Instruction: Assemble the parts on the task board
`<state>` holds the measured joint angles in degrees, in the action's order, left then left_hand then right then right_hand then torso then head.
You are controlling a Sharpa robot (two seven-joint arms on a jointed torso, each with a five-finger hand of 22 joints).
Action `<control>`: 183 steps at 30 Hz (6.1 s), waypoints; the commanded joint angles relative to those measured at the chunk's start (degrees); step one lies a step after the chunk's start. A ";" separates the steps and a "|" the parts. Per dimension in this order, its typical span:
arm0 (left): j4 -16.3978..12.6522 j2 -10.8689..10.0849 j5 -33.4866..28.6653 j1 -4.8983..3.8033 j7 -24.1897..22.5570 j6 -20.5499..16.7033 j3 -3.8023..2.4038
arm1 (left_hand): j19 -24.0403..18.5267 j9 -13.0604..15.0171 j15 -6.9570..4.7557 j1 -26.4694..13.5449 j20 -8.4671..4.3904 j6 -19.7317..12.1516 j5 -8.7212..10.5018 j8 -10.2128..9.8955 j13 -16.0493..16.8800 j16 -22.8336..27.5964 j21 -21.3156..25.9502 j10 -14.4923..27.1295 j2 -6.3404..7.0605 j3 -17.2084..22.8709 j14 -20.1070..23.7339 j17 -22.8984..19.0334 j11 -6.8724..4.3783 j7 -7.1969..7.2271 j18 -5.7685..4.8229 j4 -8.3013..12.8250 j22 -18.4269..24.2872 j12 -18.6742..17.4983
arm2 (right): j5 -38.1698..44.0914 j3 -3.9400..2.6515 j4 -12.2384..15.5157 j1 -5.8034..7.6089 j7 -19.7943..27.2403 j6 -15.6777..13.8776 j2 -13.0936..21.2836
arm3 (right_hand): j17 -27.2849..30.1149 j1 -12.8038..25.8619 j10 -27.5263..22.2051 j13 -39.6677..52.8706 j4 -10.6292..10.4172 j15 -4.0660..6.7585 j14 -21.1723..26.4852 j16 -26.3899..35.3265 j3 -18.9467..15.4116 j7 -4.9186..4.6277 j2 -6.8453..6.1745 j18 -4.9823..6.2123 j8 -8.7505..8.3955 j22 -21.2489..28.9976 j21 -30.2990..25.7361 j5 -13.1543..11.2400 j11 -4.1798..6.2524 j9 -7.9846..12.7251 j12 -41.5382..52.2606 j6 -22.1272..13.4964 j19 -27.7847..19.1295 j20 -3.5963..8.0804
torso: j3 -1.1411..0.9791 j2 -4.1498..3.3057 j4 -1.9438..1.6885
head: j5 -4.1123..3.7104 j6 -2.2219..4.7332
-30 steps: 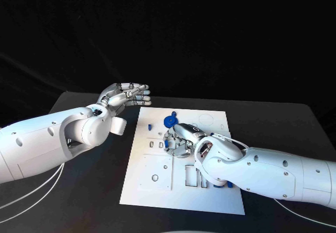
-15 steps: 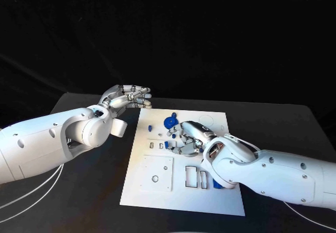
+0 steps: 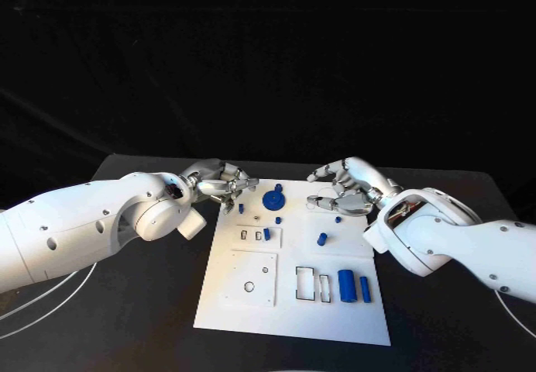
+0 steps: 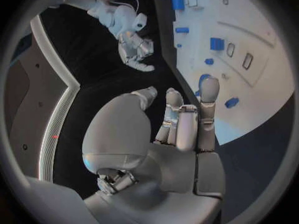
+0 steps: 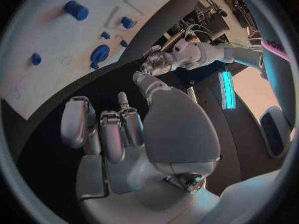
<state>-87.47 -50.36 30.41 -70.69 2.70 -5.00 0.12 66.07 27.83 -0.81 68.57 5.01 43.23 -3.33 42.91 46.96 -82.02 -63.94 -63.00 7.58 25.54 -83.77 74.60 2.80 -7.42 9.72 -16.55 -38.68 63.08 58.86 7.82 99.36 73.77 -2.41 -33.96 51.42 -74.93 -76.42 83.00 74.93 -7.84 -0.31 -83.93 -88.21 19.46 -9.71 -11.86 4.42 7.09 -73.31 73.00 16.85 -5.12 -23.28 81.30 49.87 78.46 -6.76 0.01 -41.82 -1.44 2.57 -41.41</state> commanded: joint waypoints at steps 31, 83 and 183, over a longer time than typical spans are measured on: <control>5.12 11.50 26.15 -2.03 25.21 13.81 2.04 | 2.99 4.06 -1.72 -8.16 -1.59 0.60 0.36 5.51 7.86 -2.34 -6.39 -5.34 -1.06 -5.59 -2.65 4.18 -1.82 2.36 -2.00 -0.34 -9.06 6.64 | -8.35 0.00 -5.78 1.53 1.29 2.65 0.44 | -9.46 0.41 -0.39 5.54 -0.46 -0.29 -4.67 0.29 0.17 -0.04 0.04 0.43 0.57 0.14 -0.39 0.20 0.32 -0.01 -0.18 0.66 -0.25 0.12 | -0.41 0.65 -0.21 | 0.32 -1.04; 6.02 13.64 28.20 -2.04 25.78 18.03 2.36 | 3.20 4.83 -1.82 -5.17 -1.69 0.01 0.33 5.95 5.94 -2.44 -7.53 -4.08 -2.70 -5.28 -2.68 4.30 -1.94 2.47 -2.20 -0.05 -10.55 5.32 | -7.61 0.03 -6.30 1.44 0.66 2.84 -0.21 | -9.49 0.68 -0.29 5.64 -0.93 -0.24 -4.68 0.30 0.34 0.00 0.39 0.41 0.72 0.05 -0.36 0.25 0.38 0.05 -0.08 0.62 -0.17 0.17 | -0.41 0.55 -0.26 | 0.17 -2.86; -1.54 8.10 35.38 0.41 25.84 4.75 3.16 | 8.42 10.11 -3.63 -5.48 -3.08 2.69 -17.41 9.64 10.98 -3.83 -15.43 -11.21 5.77 31.74 -4.04 7.17 -3.81 3.99 -4.05 16.74 -22.88 8.24 | -8.34 0.15 -7.26 1.00 1.06 3.42 -0.49 | -9.11 0.80 -0.38 5.50 -1.35 -0.19 -4.59 0.47 0.61 0.01 0.39 0.51 0.96 0.44 -0.88 0.22 0.40 0.17 -0.21 0.47 -0.41 0.25 | -0.54 0.54 -0.35 | 1.23 -4.55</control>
<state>-89.12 -42.47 63.61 -70.28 28.30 -2.52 3.27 74.13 37.97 -4.19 63.83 2.06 45.53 -20.44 52.21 57.87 -85.64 -79.15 -73.75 13.37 43.87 -84.05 74.92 -1.02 -3.76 6.16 -13.59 -61.46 71.14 50.45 7.98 92.11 74.82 -1.74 -31.05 50.97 -74.93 -76.16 82.80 74.94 -8.86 -0.31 -83.93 -87.99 20.18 -9.72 -11.60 4.40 7.74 -72.92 72.44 16.85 -4.91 -23.16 81.31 50.26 78.26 -6.56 -0.53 -41.27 -1.81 3.81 -45.97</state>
